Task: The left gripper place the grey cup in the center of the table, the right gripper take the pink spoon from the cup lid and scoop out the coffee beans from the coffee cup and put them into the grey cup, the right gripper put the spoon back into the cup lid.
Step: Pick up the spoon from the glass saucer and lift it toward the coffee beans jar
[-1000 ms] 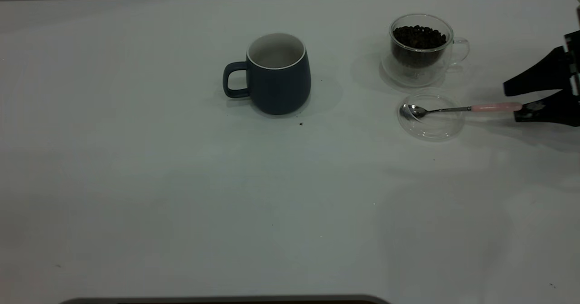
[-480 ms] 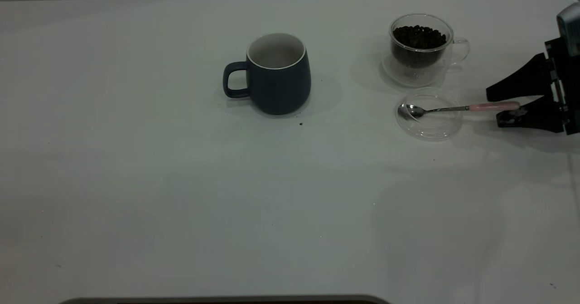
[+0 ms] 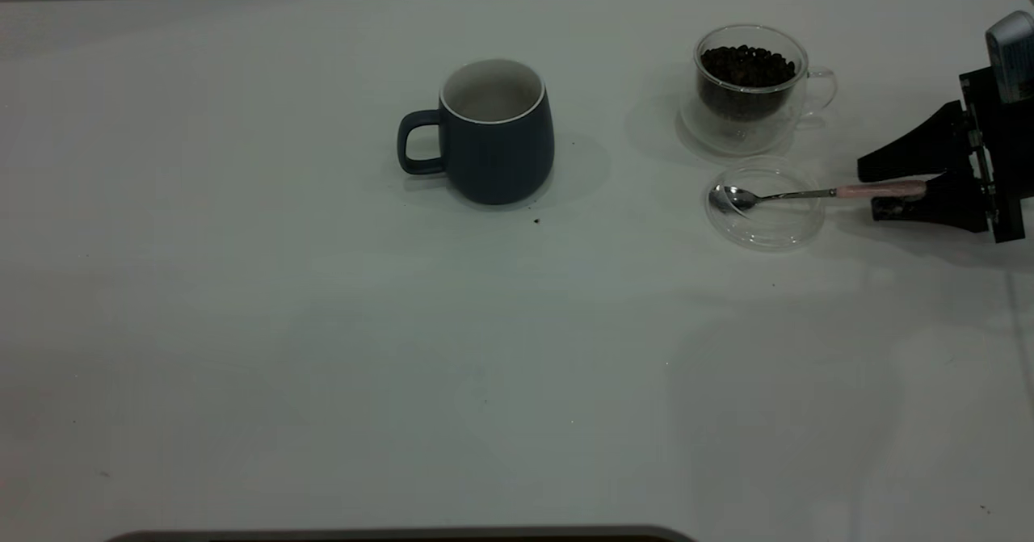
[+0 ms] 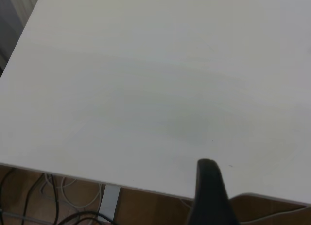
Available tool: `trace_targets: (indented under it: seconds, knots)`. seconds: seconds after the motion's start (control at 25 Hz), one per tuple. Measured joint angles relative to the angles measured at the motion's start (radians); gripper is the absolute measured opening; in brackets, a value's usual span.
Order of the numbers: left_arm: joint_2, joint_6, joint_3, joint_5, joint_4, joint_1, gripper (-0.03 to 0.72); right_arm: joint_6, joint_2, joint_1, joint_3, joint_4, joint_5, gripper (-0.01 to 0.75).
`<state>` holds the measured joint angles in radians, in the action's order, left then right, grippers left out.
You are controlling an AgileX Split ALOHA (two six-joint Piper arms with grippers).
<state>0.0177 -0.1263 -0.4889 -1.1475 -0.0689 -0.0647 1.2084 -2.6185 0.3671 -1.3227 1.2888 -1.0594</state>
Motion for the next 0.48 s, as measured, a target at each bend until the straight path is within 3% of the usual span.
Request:
trace_targets:
  seconds: [0.28, 0.48]
  knots:
    - [0.0, -0.001, 0.0, 0.0, 0.0, 0.0, 0.567, 0.02, 0.0, 0.0, 0.0, -0.003, -0.021, 0.104]
    - [0.0, -0.001, 0.0, 0.0, 0.0, 0.0, 0.567, 0.021, 0.005, 0.001, -0.004, -0.026, -0.03, 0.1]
